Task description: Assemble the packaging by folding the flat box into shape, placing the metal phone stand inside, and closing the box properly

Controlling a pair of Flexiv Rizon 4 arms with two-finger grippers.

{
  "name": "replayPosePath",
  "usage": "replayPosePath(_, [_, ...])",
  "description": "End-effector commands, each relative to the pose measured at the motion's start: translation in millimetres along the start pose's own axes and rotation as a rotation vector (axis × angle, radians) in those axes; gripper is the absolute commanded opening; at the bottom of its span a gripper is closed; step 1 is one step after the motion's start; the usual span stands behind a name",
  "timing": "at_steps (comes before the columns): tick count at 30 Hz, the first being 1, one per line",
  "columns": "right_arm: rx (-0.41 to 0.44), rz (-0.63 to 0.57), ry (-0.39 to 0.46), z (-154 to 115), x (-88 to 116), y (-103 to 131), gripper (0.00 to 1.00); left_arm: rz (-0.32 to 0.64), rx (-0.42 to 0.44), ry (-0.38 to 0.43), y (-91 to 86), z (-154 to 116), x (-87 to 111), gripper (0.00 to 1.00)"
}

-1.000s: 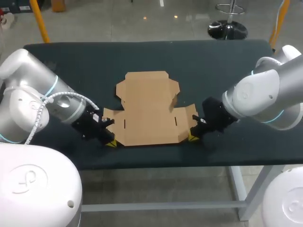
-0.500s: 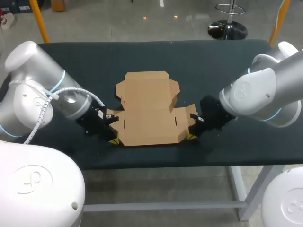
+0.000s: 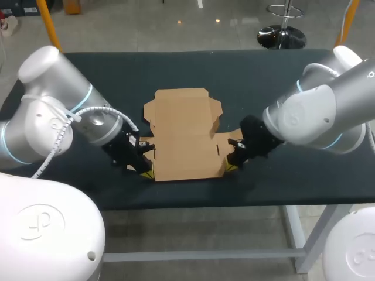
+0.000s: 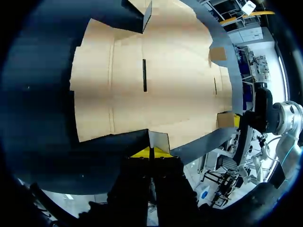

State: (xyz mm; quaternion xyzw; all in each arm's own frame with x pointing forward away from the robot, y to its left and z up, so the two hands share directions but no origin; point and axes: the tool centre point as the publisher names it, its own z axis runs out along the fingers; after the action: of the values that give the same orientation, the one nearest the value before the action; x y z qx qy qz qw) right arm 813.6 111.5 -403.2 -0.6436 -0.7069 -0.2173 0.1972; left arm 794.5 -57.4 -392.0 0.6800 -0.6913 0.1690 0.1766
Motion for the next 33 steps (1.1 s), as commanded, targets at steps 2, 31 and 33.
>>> replayPosePath(2, [-0.004, -0.005, -0.019, 4, 8, -2, 0.00, 0.005, -0.002, -0.023, 1.4, 4, 8.1, 0.00])
replayPosePath(31, [0.012, -0.036, -0.100, 26, 20, -10, 0.00, 0.010, 0.063, -0.101, -0.6, 30, 28.2, 0.00])
replayPosePath(33, [0.012, -0.038, -0.110, 28, 20, -9, 0.00, 0.011, 0.076, -0.105, 0.4, 32, 28.5, 0.00])
